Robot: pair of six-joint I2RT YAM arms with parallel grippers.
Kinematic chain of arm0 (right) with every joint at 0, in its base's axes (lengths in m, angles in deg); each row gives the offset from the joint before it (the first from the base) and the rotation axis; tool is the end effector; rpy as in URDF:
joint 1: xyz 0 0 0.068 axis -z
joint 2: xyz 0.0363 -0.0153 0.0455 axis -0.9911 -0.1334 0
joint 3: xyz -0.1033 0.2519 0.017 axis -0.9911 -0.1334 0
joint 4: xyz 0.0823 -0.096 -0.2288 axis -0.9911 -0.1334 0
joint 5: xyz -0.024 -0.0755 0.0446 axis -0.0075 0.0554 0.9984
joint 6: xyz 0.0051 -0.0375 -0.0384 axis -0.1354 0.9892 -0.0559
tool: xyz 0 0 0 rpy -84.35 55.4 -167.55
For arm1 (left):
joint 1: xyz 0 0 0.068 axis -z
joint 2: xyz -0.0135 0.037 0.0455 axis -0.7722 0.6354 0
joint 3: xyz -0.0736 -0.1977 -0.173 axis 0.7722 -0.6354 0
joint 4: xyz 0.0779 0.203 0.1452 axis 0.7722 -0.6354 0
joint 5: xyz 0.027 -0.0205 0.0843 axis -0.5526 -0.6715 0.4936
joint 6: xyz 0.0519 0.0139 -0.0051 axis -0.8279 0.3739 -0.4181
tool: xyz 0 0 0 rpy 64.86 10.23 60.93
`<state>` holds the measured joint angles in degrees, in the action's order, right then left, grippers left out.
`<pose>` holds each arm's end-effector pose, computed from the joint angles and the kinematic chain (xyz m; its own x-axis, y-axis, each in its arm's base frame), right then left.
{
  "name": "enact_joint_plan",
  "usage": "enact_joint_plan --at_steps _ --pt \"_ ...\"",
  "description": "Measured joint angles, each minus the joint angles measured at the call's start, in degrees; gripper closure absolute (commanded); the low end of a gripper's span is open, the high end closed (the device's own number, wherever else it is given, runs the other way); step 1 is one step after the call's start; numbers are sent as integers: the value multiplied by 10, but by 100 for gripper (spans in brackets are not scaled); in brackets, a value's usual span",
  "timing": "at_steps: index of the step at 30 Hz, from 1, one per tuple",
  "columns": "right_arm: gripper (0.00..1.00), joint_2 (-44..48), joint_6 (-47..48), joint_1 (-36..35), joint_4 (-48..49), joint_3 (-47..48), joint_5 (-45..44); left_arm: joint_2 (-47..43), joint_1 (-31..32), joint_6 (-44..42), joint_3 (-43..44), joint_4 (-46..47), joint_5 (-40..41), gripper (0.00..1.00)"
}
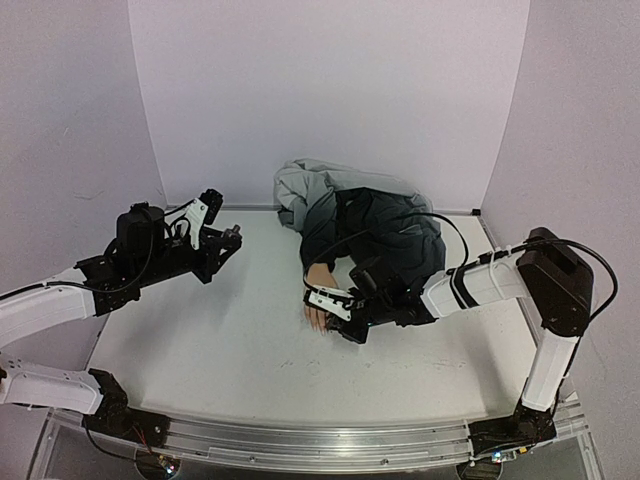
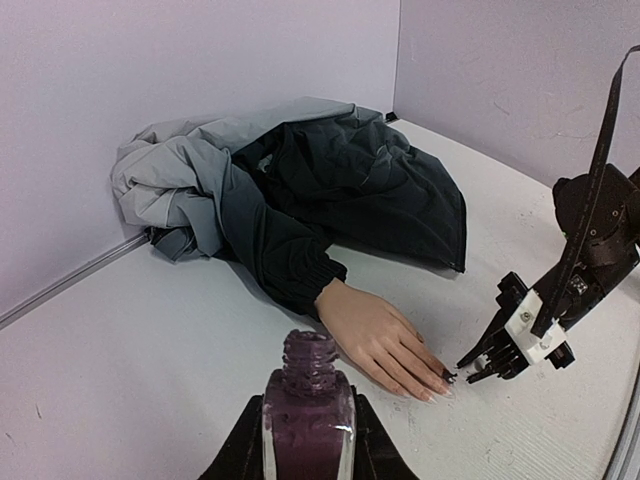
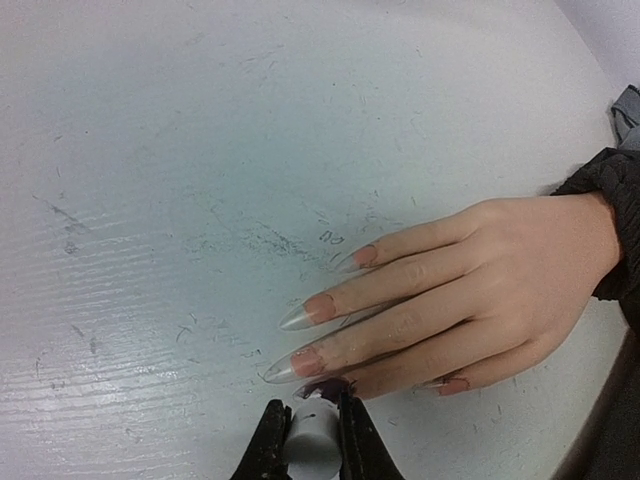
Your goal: Paint the nails
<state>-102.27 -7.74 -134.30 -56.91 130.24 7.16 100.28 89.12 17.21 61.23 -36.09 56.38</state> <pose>0.2380 0.3117 0.1676 0.1440 -0.5398 -0.8294 -0.8810 0.3117 -0.3559 0.1881 -0.1537 0.2955 -0.1451 0.2142 -0.9660 0.6989 0.7132 0.0531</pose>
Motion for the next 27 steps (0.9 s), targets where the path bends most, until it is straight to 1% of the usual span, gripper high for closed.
enact_joint_plan --at_steps 27 --pt "100 0 -2 -2 -8 -1 7 0 0 0 0 0 0 100"
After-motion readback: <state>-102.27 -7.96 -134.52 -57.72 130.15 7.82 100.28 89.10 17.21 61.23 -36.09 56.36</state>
